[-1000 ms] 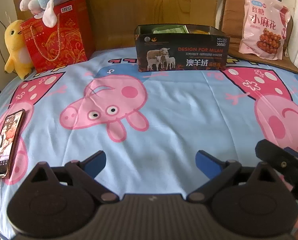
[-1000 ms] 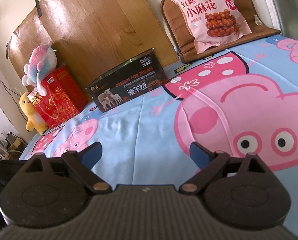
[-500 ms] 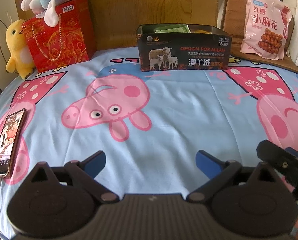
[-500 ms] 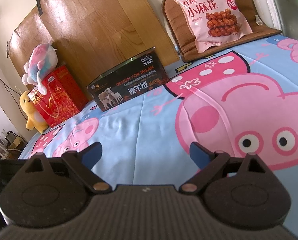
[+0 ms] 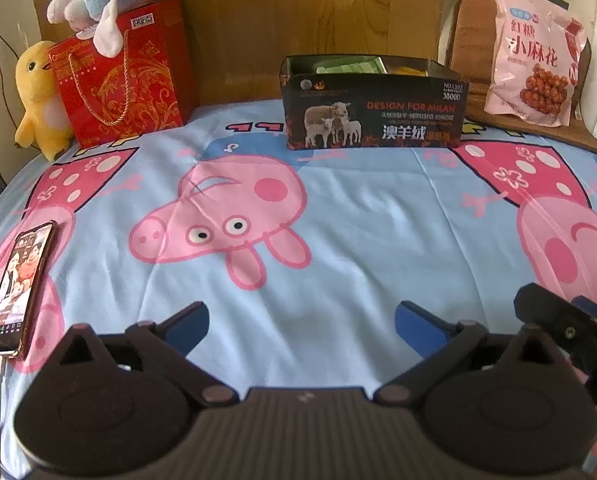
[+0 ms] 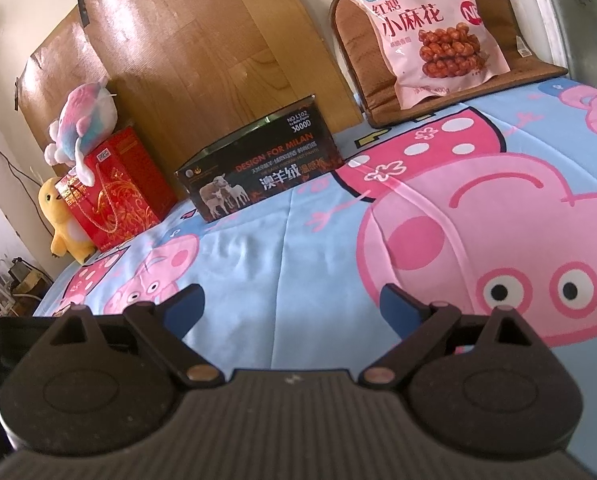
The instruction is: Organize snacks
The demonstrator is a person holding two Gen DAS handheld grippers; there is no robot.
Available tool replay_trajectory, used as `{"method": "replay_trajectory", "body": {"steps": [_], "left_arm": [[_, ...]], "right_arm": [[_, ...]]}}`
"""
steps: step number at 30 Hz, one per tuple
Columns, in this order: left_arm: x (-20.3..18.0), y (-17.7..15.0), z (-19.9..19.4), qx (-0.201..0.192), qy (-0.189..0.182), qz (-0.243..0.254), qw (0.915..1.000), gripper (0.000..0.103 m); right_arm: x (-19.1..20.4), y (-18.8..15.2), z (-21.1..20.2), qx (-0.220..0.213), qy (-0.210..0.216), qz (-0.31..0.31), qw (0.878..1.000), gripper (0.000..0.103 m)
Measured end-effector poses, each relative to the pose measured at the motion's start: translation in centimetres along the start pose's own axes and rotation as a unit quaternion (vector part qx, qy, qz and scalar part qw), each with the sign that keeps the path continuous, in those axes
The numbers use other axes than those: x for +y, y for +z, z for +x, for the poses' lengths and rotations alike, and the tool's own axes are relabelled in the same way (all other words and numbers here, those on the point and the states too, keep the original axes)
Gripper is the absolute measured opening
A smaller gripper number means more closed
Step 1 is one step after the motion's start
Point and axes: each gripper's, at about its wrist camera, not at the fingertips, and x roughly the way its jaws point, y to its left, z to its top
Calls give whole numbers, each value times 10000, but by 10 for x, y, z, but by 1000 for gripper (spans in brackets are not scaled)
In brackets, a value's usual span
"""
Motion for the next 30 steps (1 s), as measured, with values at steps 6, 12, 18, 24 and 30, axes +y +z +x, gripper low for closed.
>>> {"method": "replay_trajectory", "body": {"steps": [6,12,18,24,30], "left_arm": [[2,-2,3,43,-18,7,10000,102],[1,-4,1,43,-63,32,10000,102],[1,-5,1,28,-14,41,10000,101],[1,-5,2,30,35,58,10000,101],[0,-5,4,43,30,82,10000,101]], "right_arm": [[0,0,-1,-7,-45,32,10000,96],[0,0,-4,-122,-75,60,9999,96],[1,-1,-3,-103,-58,30,9999,96],[1,-1,-3,-74,-68,55,9999,96],[0,-2,-3,-74,-61,57,9999,96]]}}
